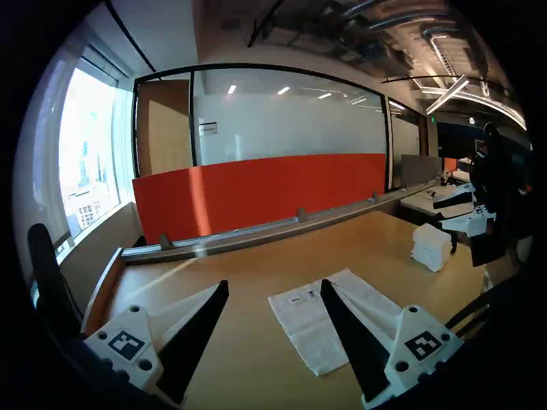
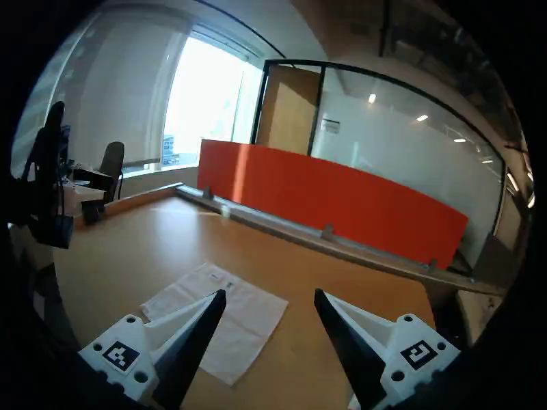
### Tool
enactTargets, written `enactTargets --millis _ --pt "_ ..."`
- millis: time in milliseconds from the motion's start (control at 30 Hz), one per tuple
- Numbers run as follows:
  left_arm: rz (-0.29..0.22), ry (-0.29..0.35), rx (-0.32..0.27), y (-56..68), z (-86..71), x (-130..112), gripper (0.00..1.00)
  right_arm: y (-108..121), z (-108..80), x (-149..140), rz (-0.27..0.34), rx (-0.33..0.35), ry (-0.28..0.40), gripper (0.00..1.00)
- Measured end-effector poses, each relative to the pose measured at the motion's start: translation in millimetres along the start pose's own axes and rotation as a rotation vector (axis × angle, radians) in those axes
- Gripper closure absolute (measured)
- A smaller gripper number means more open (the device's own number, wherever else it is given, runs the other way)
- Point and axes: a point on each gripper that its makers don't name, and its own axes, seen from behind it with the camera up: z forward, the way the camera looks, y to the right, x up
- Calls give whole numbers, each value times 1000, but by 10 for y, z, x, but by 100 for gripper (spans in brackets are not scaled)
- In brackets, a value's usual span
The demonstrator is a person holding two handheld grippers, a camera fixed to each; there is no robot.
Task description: Fold towel
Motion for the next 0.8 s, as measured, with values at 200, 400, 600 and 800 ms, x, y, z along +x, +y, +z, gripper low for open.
enactTargets --millis 200,400,600,800 --pt "22 -53 -46 102 143 -320 0 -95 144 -254 -13 33 -51 0" --pt "63 -112 -78 211 302 -667 0 -178 294 -517 -20 57 -87 0" --pt "98 -183 -109 305 460 -1046 0 -228 440 -799 -15 72 -124 0" --pt "112 -263 -143 399 605 -1447 0 -269 575 -1124 -6 95 -173 0"
